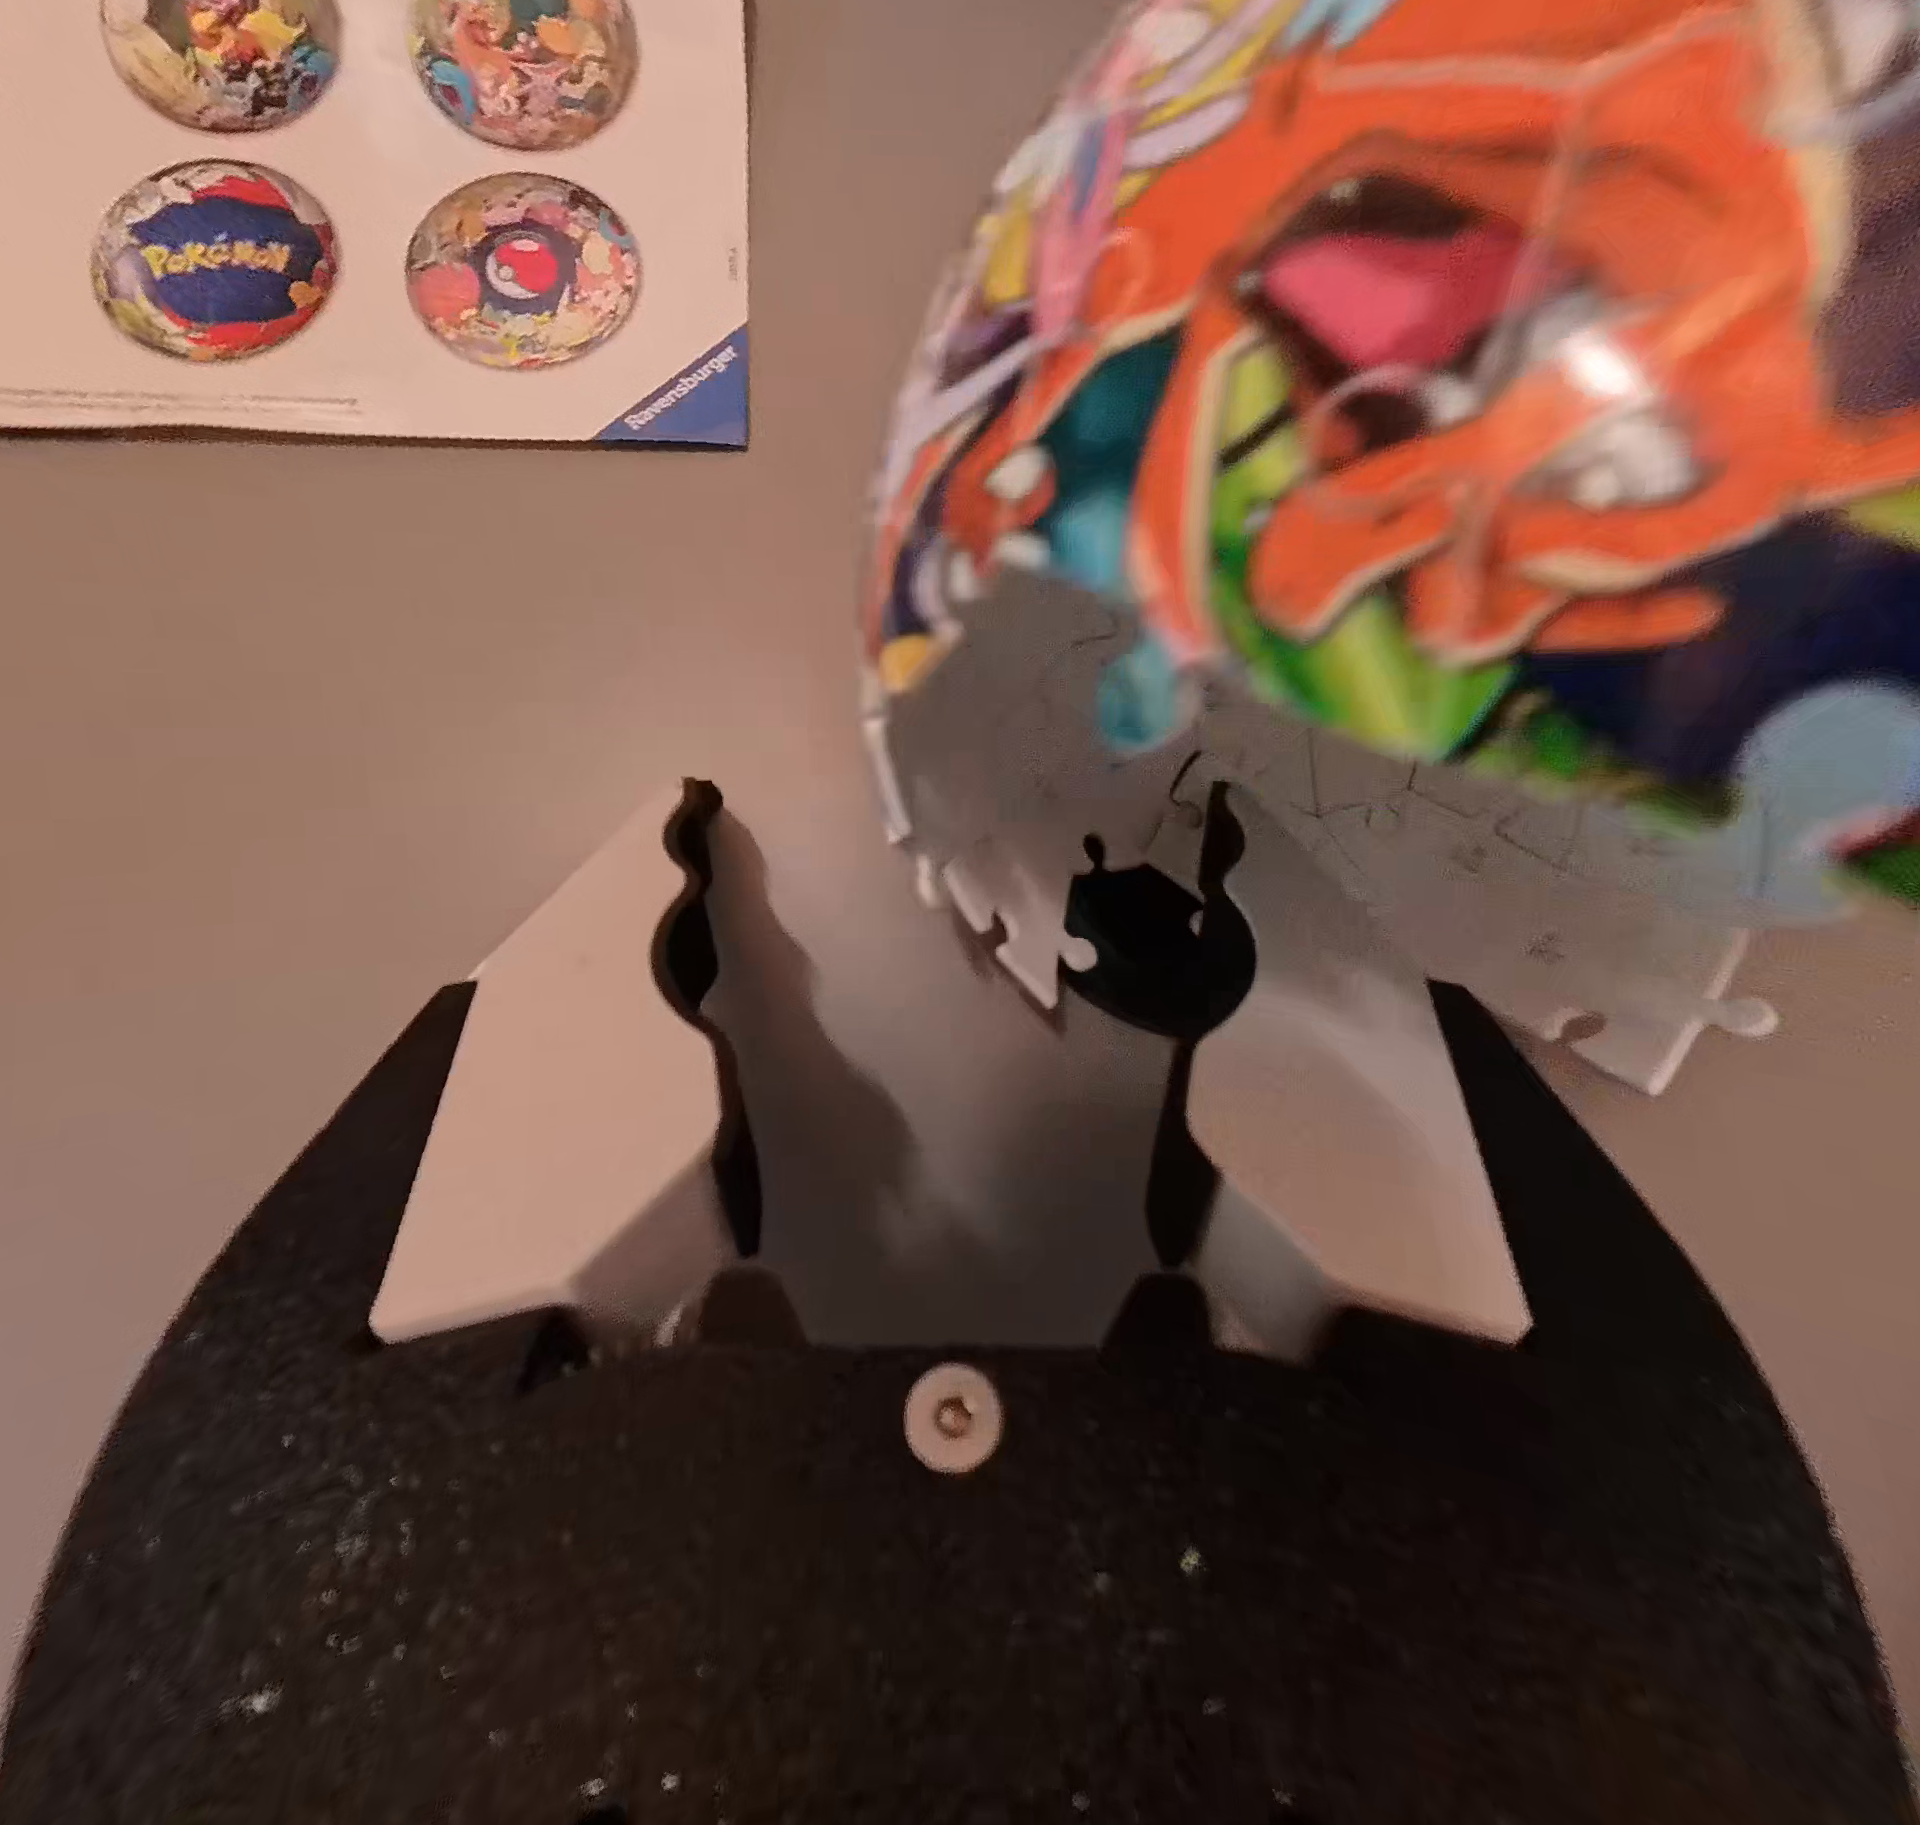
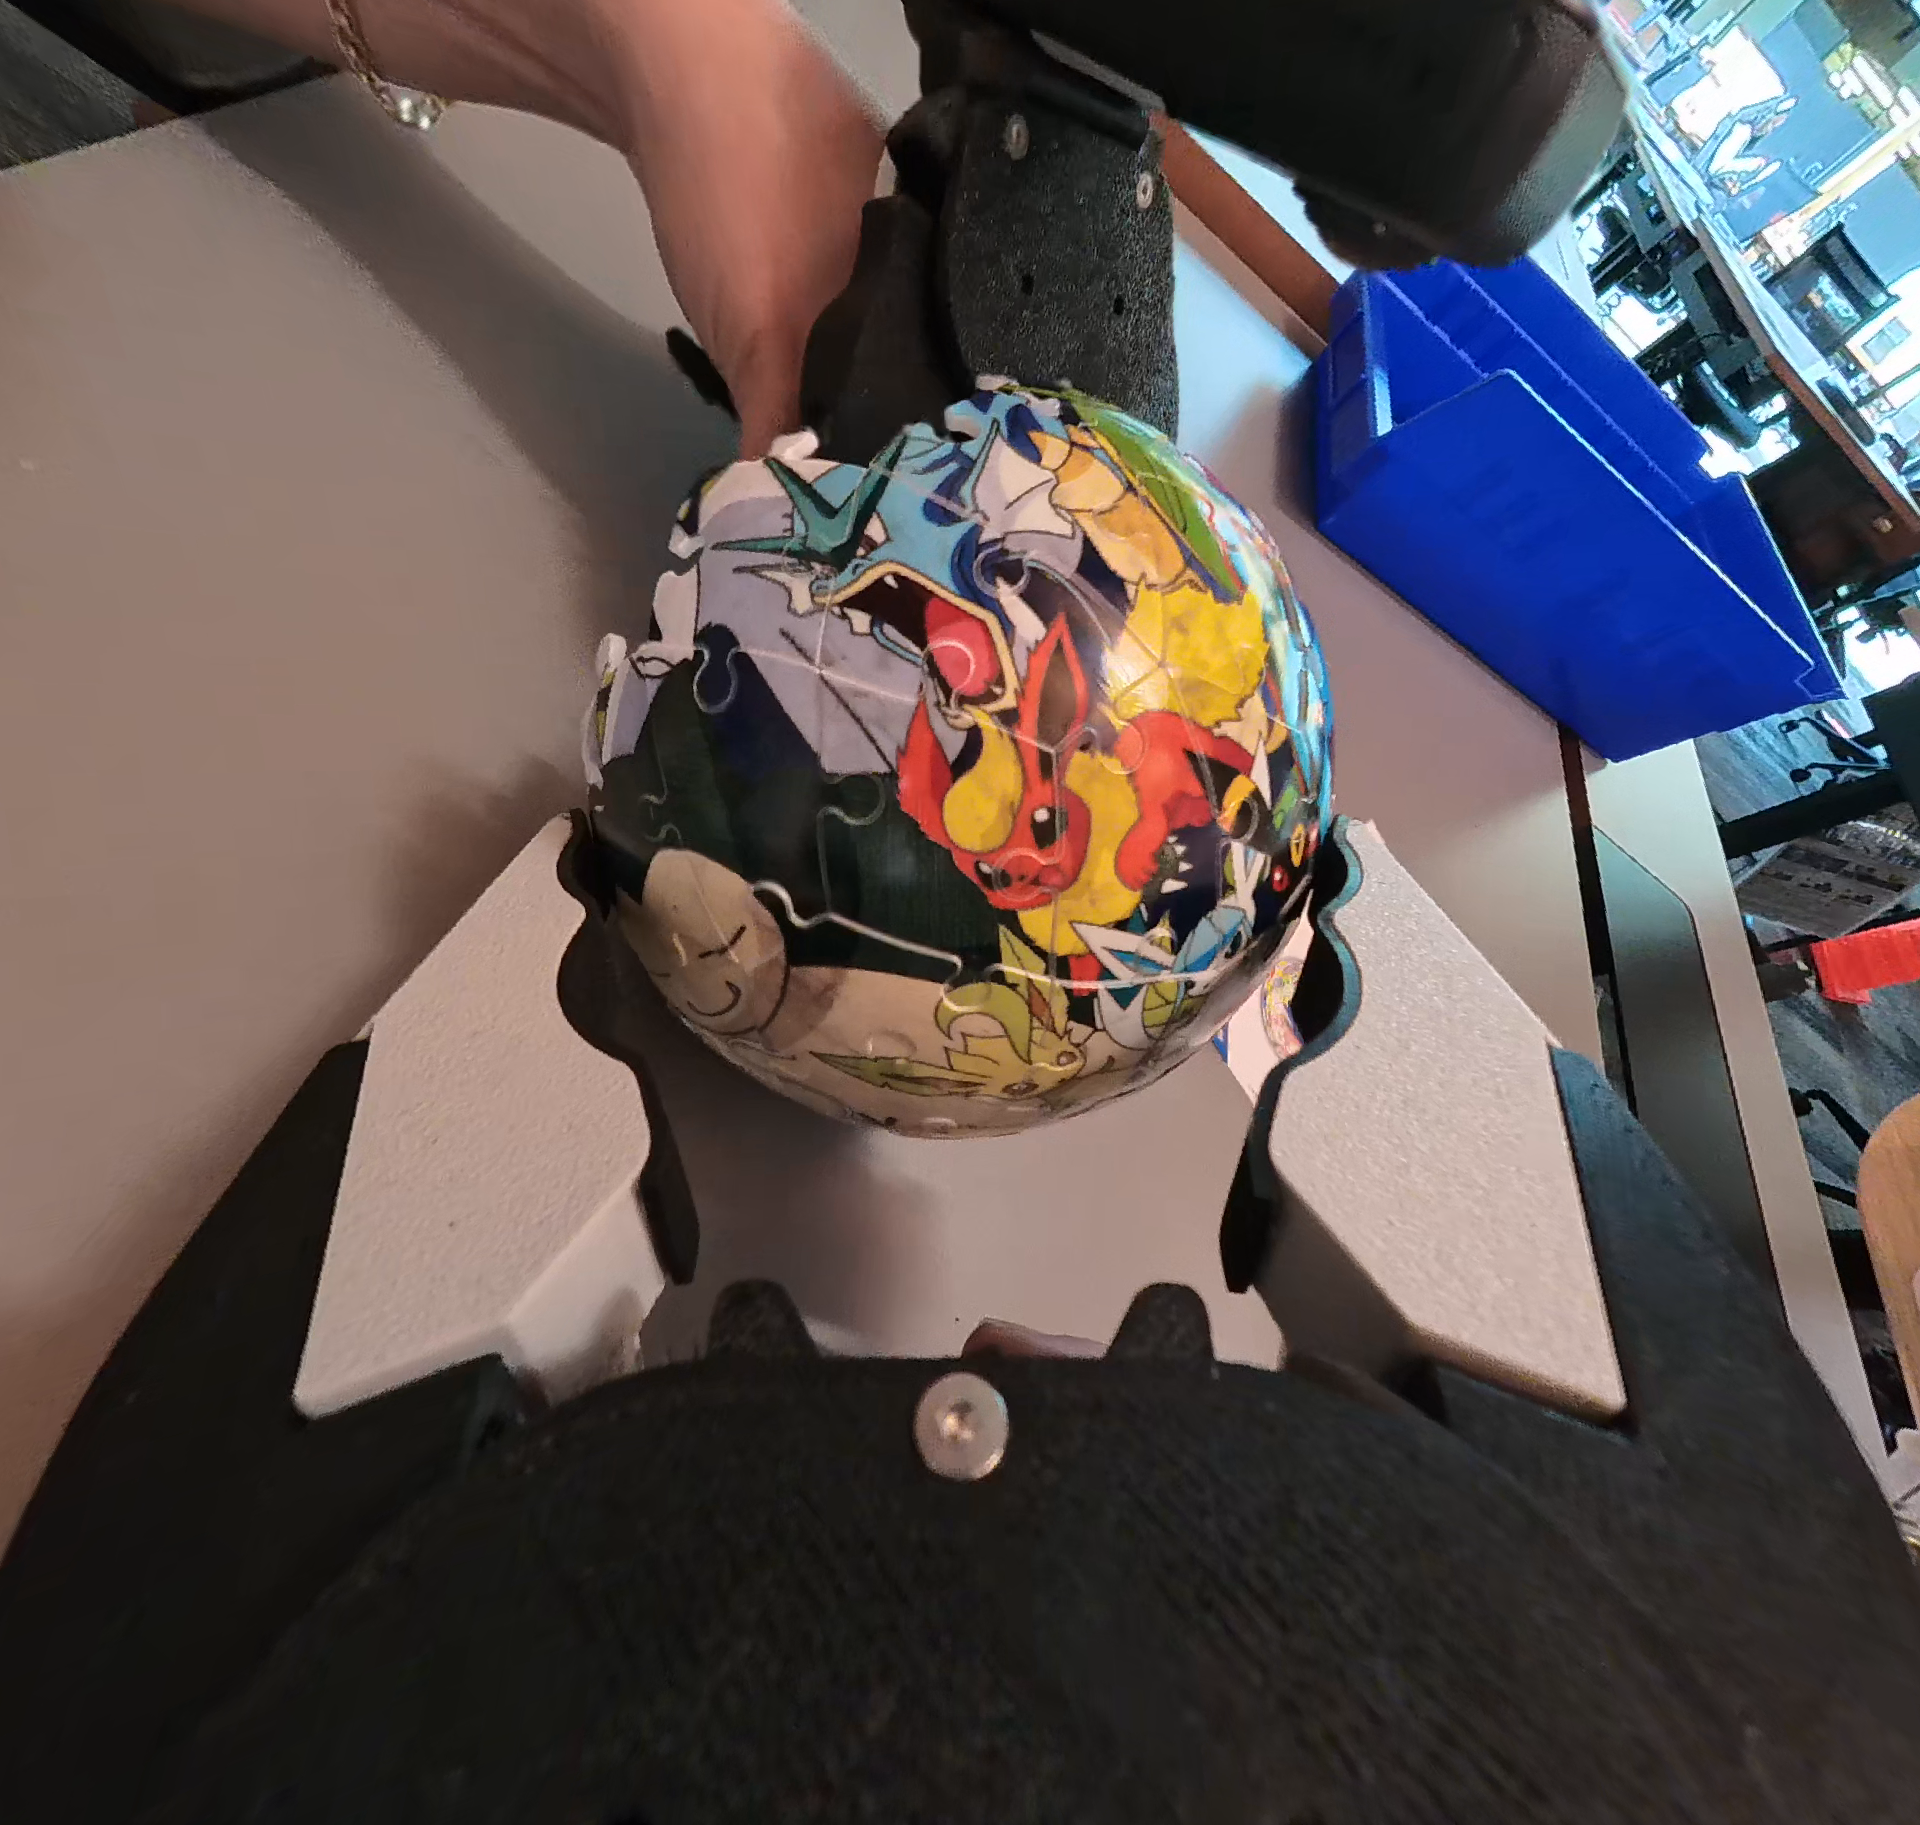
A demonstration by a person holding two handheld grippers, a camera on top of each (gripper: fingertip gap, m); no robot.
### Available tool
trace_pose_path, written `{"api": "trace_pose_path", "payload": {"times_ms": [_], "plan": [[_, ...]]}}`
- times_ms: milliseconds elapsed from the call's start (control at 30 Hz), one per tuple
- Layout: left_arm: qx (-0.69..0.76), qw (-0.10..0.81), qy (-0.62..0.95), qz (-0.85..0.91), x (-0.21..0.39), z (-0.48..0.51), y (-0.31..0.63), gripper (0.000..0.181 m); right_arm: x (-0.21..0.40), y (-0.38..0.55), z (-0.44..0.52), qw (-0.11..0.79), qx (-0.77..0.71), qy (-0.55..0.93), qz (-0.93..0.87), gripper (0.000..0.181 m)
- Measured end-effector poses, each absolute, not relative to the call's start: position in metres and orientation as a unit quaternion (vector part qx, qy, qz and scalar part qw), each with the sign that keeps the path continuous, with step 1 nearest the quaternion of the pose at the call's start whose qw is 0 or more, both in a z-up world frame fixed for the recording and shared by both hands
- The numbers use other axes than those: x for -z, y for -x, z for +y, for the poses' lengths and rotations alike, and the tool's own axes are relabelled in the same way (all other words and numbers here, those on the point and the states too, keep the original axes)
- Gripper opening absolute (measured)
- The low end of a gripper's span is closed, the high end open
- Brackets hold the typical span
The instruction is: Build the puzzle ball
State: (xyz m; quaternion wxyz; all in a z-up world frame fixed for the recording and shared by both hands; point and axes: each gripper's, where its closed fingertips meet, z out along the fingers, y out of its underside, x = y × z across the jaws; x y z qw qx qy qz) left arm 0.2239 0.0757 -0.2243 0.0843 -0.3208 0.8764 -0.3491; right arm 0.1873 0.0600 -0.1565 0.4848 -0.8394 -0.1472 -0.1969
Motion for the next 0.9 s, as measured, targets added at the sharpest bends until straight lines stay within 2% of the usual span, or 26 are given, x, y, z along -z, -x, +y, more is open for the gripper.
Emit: {"api": "trace_pose_path", "payload": {"times_ms": [33, 333, 500, 667, 767, 900], "plan": [[0.361, 0.077, 0.33, 0.869, 0.222, 0.077, -0.225, 0.092, 0.157, -0.188, 0.059, 0.482, 0.196, 0.841, -0.146, 0.132], [0.345, 0.086, 0.334, 0.873, 0.22, 0.091, -0.221, 0.082, 0.156, -0.188, 0.059, 0.486, 0.195, 0.839, -0.146, 0.131], [0.329, 0.102, 0.314, 0.885, 0.22, 0.089, -0.22, 0.082, 0.156, -0.188, 0.06, 0.488, 0.196, 0.838, -0.145, 0.131], [0.323, 0.09, 0.303, 0.892, 0.221, 0.082, -0.214, 0.071, 0.156, -0.188, 0.061, 0.49, 0.195, 0.837, -0.144, 0.131], [0.319, 0.086, 0.323, 0.887, 0.224, 0.084, -0.218, 0.083, 0.156, -0.188, 0.06, 0.491, 0.195, 0.837, -0.144, 0.131], [0.308, 0.104, 0.318, 0.89, 0.224, 0.088, -0.222, 0.087, 0.156, -0.188, 0.061, 0.487, 0.198, 0.838, -0.145, 0.131]]}}
